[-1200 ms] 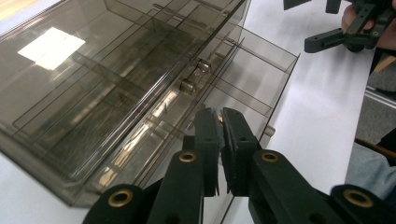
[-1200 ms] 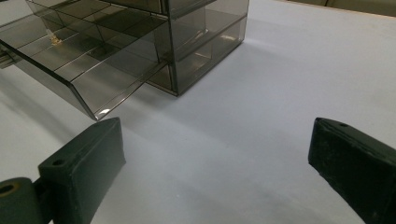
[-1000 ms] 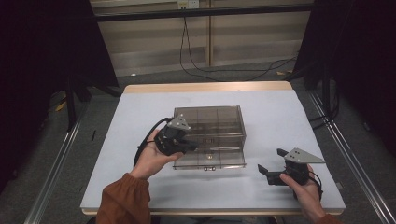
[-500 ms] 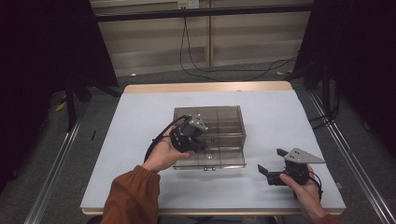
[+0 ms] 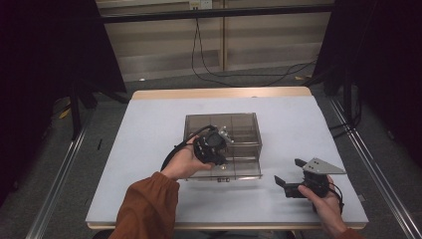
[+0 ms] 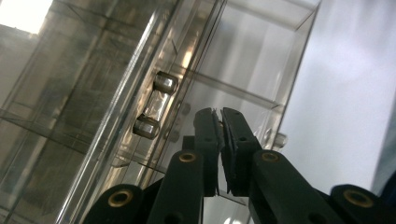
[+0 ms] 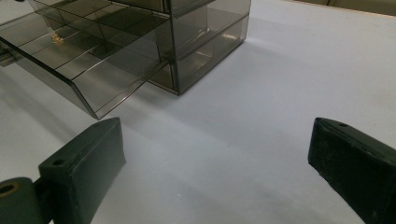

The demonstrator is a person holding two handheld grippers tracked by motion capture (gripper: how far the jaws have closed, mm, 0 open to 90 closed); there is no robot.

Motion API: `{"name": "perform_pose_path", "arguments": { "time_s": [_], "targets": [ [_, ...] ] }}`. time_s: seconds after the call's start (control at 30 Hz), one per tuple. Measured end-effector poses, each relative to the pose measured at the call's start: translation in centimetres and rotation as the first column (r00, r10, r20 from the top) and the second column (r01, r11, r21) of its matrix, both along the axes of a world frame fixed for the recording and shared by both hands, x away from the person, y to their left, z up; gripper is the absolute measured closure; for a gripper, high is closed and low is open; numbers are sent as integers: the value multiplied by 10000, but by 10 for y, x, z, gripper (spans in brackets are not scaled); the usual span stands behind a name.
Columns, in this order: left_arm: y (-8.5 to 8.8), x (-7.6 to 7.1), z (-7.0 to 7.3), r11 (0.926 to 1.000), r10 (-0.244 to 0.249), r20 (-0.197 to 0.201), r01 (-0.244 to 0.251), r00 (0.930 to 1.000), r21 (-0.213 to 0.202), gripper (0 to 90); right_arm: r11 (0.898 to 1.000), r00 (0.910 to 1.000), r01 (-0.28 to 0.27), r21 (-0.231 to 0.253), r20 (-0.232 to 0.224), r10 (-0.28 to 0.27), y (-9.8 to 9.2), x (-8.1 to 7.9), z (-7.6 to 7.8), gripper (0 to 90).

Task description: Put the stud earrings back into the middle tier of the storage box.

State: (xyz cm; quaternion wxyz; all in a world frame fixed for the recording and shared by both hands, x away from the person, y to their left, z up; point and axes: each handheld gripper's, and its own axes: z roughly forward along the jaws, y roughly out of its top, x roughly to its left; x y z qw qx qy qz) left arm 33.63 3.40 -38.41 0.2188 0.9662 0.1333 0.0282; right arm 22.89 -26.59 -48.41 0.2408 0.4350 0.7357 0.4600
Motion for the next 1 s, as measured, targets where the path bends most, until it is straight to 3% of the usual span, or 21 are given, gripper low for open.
{"name": "perform_pose_path", "arguments": {
  "time_s": [0.2,0.43,0.7,1.0],
  "targets": [
    [-2,3,-7,9983,41,-96,-35,9999,586,858,10000,10000,0,-6,15,0,0,0,0,30],
    [-2,5,-14,9959,-17,-221,37,9998,905,857,10000,10000,-2,15,6,2,0,0,0,30],
    [-4,6,-20,9961,232,-386,-198,9990,857,850,10000,10000,-10,2,13,10,0,0,0,30],
    [-3,7,-22,9970,117,-536,-76,9985,766,800,10000,10000,-9,-3,29,9,0,0,0,30]
  ]
}}
